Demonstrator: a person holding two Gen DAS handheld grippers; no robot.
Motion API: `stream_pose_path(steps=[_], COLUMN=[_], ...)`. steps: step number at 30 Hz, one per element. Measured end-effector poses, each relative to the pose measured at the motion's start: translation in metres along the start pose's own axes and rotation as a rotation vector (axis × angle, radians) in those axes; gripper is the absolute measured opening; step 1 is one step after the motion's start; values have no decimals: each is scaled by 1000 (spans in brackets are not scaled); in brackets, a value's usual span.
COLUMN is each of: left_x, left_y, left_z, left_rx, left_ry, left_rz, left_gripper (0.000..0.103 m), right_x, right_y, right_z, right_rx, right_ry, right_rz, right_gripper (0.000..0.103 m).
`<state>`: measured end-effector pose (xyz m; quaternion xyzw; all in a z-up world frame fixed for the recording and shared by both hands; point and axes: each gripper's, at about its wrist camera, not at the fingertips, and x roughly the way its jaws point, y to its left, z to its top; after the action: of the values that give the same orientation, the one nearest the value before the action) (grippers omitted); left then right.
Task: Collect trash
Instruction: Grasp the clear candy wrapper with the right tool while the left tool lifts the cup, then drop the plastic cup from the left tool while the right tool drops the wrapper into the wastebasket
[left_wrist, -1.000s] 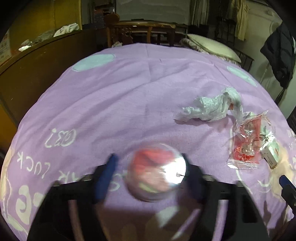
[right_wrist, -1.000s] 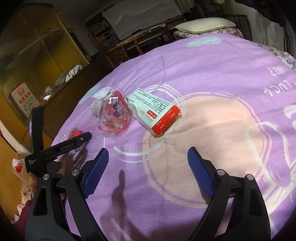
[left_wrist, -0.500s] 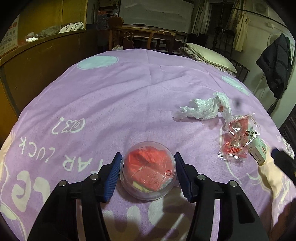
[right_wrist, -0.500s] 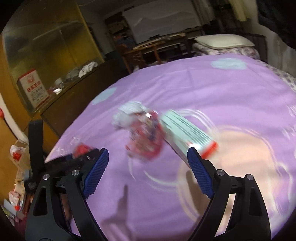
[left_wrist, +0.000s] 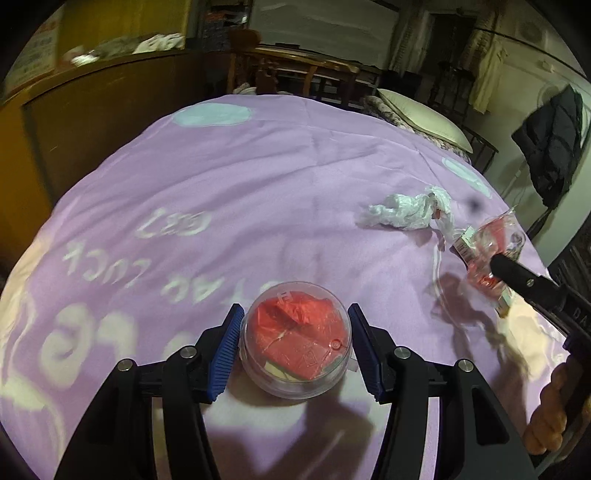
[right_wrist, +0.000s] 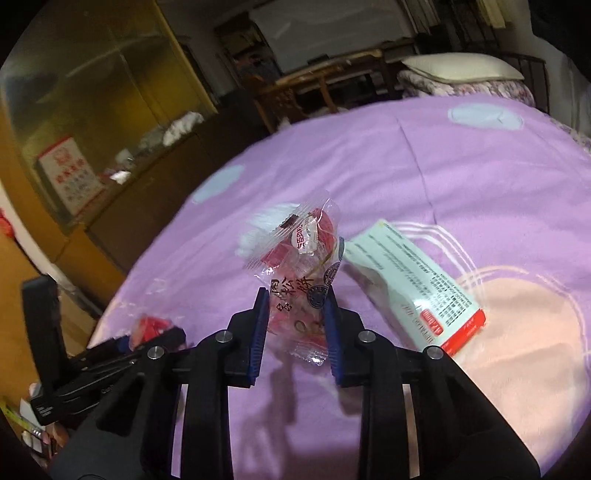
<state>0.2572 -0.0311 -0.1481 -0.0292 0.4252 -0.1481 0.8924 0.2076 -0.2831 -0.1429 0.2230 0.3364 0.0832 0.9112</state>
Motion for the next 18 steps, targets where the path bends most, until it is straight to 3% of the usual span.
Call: stream_pose_path(steps=[9, 14, 18], left_x=[-123, -180, -228], left_y=[45, 63, 84], left_z=[-25, -52, -81], left_rx=[-63, -68, -57], left_ry=[-108, -116, -129], left_rz=[128, 173, 255], left_gripper=[57, 57, 57], right_x=[-51, -80, -96], right_y=[52, 81, 110], right_z=[-21, -44, -62], right_rx=[-61, -86, -130], right_ry=[4, 9, 29], right_rz=[166, 243, 296], right_gripper=[30, 30, 30])
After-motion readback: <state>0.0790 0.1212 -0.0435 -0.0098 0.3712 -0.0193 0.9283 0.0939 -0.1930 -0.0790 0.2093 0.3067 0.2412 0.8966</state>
